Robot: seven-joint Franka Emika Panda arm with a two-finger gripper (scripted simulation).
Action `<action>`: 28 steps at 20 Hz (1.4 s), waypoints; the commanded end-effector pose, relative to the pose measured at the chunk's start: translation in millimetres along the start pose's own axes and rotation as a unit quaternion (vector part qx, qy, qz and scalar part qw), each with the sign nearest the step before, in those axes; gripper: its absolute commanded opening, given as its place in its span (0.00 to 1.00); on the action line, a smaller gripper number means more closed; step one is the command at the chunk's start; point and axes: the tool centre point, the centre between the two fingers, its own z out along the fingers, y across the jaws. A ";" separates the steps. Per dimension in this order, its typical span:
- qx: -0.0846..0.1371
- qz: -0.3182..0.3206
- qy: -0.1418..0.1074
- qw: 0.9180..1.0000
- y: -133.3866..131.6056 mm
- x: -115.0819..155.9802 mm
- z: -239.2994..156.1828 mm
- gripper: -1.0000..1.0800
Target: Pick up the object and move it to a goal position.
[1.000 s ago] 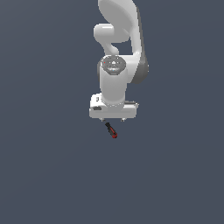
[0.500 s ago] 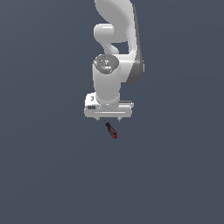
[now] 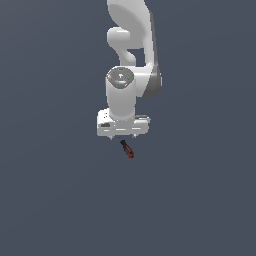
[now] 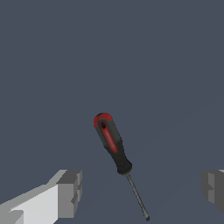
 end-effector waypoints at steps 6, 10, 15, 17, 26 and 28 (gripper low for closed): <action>-0.001 -0.076 0.005 0.997 3.9 -16.8 29.9 0.96; -0.002 -0.126 0.009 0.992 5.2 -29.0 48.2 0.96; -0.002 -0.175 0.013 0.985 5.5 -41.7 64.9 0.96; -0.002 -0.189 0.014 0.982 5.5 -45.6 69.8 0.96; -0.001 -0.222 0.017 0.975 5.0 -54.9 80.4 0.96; -0.001 -0.220 0.017 0.975 5.1 -54.6 80.1 0.96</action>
